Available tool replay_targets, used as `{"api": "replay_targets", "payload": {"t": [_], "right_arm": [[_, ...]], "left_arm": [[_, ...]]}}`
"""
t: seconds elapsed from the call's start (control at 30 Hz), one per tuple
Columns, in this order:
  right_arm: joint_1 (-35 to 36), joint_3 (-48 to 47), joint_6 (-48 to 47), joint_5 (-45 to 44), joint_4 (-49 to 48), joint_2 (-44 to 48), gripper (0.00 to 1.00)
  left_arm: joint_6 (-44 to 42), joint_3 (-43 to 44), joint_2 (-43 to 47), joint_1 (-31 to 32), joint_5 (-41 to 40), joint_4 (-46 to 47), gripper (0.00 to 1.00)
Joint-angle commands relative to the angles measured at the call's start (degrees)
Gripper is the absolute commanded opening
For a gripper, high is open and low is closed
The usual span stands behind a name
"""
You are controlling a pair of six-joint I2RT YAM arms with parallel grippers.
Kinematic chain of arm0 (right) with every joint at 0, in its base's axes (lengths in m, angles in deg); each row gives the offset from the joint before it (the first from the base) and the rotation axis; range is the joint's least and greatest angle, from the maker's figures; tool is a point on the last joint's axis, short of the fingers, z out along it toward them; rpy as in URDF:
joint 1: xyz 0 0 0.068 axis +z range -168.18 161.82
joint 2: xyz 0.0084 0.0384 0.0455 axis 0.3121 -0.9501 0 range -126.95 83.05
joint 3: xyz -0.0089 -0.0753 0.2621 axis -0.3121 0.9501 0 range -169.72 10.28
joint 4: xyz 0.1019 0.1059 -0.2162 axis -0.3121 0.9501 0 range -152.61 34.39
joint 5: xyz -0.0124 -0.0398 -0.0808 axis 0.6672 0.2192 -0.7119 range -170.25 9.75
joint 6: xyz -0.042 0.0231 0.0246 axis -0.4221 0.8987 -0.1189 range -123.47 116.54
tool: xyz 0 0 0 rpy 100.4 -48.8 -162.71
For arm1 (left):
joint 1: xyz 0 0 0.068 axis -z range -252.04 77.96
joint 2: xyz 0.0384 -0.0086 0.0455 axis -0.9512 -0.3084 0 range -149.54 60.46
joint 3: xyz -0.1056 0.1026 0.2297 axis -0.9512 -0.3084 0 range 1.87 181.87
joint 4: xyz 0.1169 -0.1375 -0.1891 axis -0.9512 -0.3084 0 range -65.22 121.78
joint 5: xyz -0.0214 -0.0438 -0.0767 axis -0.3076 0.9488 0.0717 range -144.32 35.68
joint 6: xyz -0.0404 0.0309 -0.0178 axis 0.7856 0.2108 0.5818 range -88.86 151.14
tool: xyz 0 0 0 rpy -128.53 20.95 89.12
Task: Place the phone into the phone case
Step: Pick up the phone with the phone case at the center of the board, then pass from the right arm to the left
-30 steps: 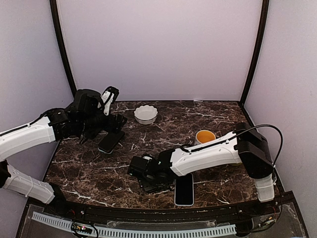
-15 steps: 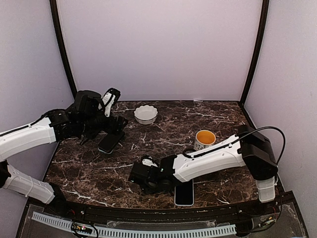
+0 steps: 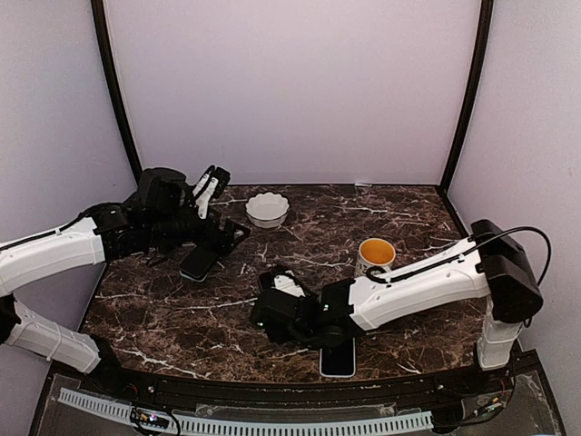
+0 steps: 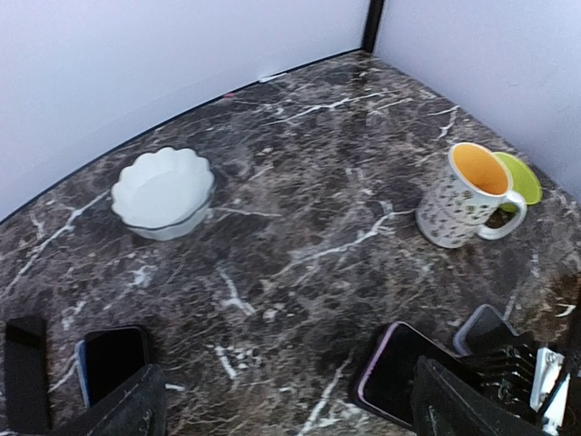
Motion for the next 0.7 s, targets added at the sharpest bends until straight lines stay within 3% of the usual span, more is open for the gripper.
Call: {"api": "replay_targets", "payload": {"t": [0.0,0.17,0.33,0.5,0.67], "right_arm": [[1.3,1.7,-4.2,-11.7,-11.6,7.8,0.0],[1.8,3.8,-11.4,-17.7,-19.9,12.6,0.0],[2.1,5.9,-19.3,-19.0,-30.0,15.9,0.0],[3.3,7.0,-25.3,-20.4,-36.8,17.8,0.0],[4.5,6.5,-29.2,-21.8,-38.5,17.9,0.0]], "left_arm": [[4.1,-1.4,4.1,-0.3,15.3,5.8,0.98],[12.2,-3.2,7.2,-0.3,22.1,12.9,0.99],[17.7,-5.1,9.3,-0.3,22.9,17.2,0.97],[21.2,-7.9,9.6,-0.3,22.2,22.5,0.88],[25.9,-8.3,6.9,-0.2,26.9,26.7,0.82]]}}
